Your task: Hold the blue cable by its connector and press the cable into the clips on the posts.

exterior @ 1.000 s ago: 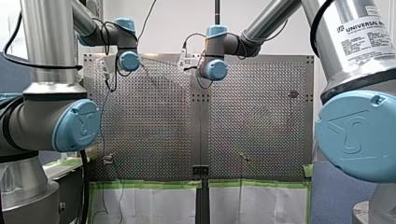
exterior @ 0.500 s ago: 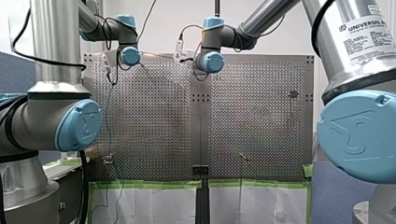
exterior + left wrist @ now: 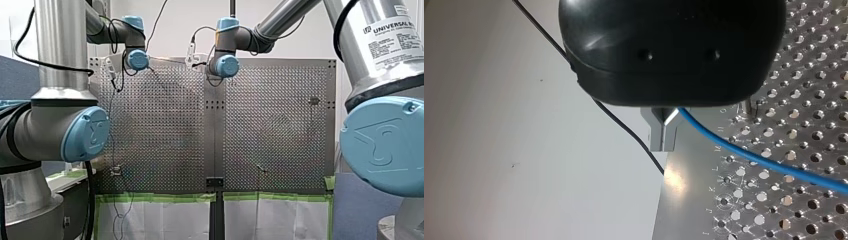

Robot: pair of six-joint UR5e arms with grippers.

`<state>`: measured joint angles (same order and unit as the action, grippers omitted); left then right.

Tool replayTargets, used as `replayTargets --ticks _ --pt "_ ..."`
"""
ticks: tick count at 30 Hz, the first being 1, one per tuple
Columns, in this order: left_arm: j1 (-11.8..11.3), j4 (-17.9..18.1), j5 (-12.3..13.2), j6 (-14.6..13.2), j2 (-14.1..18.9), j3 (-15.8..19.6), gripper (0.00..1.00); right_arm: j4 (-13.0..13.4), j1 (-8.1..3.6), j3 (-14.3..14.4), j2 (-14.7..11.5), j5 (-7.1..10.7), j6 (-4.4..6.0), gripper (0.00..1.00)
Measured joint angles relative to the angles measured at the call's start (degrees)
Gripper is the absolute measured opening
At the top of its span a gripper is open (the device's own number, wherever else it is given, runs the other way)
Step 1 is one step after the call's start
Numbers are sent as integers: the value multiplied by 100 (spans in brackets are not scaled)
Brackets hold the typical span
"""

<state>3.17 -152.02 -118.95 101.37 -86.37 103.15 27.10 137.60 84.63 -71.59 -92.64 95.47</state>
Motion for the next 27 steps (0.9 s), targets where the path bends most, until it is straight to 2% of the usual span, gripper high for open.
replayTargets --ticks 15,27 --pt "-157 83 320 113 -314 55 0 6 -39 -70 34 10 -77 0" --pt "-370 231 920 205 -329 55 0 -4 -102 -72 68 12 -79 0"
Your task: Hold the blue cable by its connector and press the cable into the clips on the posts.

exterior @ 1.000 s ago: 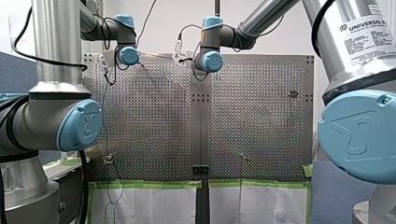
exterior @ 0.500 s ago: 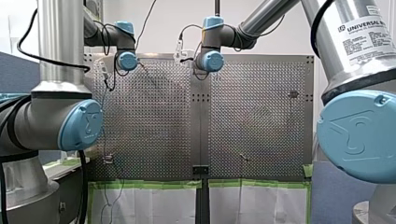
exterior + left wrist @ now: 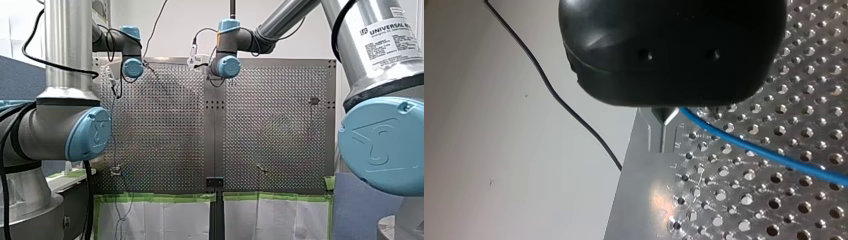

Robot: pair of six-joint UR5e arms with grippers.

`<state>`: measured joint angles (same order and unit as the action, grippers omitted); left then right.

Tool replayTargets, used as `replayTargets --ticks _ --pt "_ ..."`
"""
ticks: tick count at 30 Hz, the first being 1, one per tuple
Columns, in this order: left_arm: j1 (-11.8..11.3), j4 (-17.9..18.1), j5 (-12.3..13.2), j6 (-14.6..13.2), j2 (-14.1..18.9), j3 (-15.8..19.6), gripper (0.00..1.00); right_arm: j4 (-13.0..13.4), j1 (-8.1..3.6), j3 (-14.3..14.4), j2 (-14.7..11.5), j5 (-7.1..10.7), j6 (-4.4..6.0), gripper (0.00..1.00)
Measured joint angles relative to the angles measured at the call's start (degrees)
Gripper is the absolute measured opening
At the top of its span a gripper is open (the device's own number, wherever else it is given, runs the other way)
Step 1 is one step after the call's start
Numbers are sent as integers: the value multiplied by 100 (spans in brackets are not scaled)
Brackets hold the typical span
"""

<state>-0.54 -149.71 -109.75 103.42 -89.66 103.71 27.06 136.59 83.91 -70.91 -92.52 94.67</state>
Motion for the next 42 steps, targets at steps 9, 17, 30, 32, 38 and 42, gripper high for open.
replayTargets --ticks 9,17,30,32,38,42 --pt "-125 73 216 12 -5 -22 0 -3 -70 -31 32 5 -8 0" --pt "-263 43 602 51 -216 -226 0 -1 -185 -92 84 8 -9 0" --pt "-838 401 1232 589 -346 -336 0 -34 -439 -489 379 28 -9 0" --pt "-919 457 1370 701 -407 -369 0 -39 -475 -565 400 33 -9 0" --pt "-998 542 1744 770 -615 -439 0 -57 -625 -779 435 73 -4 0" --pt "-998 620 1985 796 -707 -471 0 -107 -705 -899 513 115 -1 0"
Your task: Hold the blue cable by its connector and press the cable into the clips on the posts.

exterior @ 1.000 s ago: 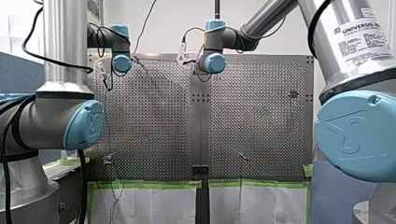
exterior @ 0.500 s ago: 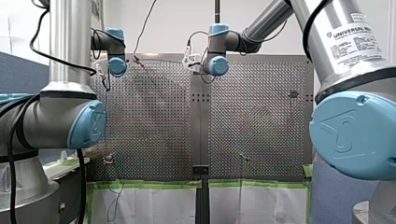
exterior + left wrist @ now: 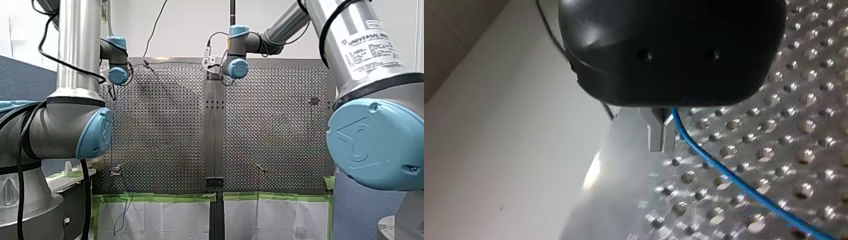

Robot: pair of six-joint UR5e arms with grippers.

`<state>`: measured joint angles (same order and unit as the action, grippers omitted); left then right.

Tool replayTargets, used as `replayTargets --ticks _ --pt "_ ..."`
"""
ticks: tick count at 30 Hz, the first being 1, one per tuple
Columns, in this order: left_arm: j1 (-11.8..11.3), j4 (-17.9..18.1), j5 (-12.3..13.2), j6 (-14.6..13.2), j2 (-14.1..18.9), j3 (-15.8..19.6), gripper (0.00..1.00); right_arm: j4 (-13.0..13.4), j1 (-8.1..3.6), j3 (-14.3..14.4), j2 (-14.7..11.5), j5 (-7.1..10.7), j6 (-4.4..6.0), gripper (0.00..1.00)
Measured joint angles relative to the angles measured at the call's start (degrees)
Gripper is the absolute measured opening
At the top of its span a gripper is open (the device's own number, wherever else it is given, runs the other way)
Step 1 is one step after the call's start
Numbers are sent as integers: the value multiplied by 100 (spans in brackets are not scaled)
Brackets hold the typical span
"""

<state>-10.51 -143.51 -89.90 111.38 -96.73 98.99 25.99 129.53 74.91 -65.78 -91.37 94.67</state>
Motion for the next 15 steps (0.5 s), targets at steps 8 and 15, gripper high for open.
replayTargets --ticks 8,15 --pt "7 9 142 6 -83 -20 0 -222 -44 -353 351 30 2 0" --pt "24 -11 141 -5 -85 -21 0 -389 -70 -747 644 31 1 0"
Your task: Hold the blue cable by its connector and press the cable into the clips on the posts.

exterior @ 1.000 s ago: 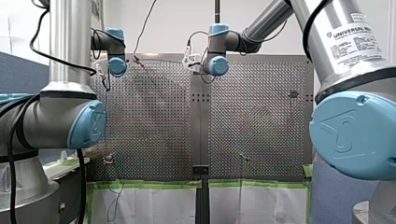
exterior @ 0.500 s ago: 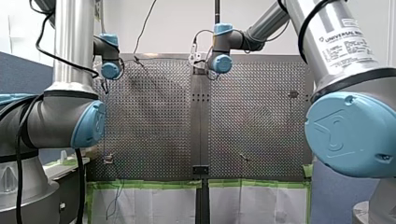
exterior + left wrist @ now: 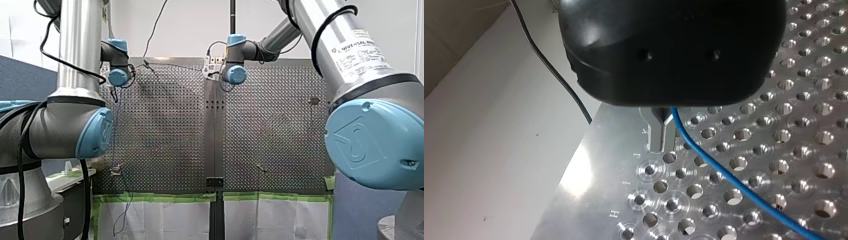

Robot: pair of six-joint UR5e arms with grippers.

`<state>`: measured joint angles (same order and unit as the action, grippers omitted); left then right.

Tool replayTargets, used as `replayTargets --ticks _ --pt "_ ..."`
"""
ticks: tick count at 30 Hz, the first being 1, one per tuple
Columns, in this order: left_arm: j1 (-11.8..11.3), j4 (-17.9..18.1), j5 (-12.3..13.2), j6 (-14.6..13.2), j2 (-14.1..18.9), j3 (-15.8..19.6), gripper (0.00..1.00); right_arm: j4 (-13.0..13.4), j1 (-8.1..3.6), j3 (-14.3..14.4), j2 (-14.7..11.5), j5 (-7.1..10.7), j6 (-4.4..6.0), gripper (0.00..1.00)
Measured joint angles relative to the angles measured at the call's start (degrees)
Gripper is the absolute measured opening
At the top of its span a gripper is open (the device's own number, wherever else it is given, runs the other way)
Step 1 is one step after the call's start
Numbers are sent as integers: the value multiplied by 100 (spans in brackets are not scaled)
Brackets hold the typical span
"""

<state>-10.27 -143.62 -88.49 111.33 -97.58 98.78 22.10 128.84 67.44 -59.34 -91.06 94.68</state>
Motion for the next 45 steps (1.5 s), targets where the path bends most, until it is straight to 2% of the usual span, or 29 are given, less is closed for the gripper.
replayTargets --ticks 7,12,13,14,15,17,18,19,20,27,34,39,45 --pt "17 -16 -5 -1 0 3 0 -52 -43 -151 53 17 0 0" --pt "20 -20 -5 5 -1 6 0 -107 -78 -240 69 102 0 0" --pt "23 -22 -2 1 -1 6 7 -116 -79 -244 73 111 0 0" --pt "25 -25 4 -3 0 6 22 -125 -79 -247 76 118 -1 0" --pt "27 -31 15 -8 -1 7 22 -137 -77 -249 79 124 0 0" --pt "33 -62 33 -24 0 7 56 -152 -67 -250 82 128 -3 0" --pt "35 -78 37 -31 0 7 56 -160 -58 -250 82 130 -4 0" --pt "38 -95 42 -36 0 8 84 -166 -53 -251 83 130 -5 0" --pt "40 -106 44 -38 0 7 100 -173 -48 -251 84 131 -6 0" --pt "68 -341 20 -112 5 9 100 -213 -34 -252 92 132 -9 0" --pt "132 -736 -211 -284 62 12 100 -257 -31 -248 92 132 -9 0" --pt "245 -1008 -256 -342 269 61 100 -275 -24 -248 95 133 -9 0" --pt "375 -1365 -258 -308 615 312 100 -298 -24 -249 99 146 -9 0"
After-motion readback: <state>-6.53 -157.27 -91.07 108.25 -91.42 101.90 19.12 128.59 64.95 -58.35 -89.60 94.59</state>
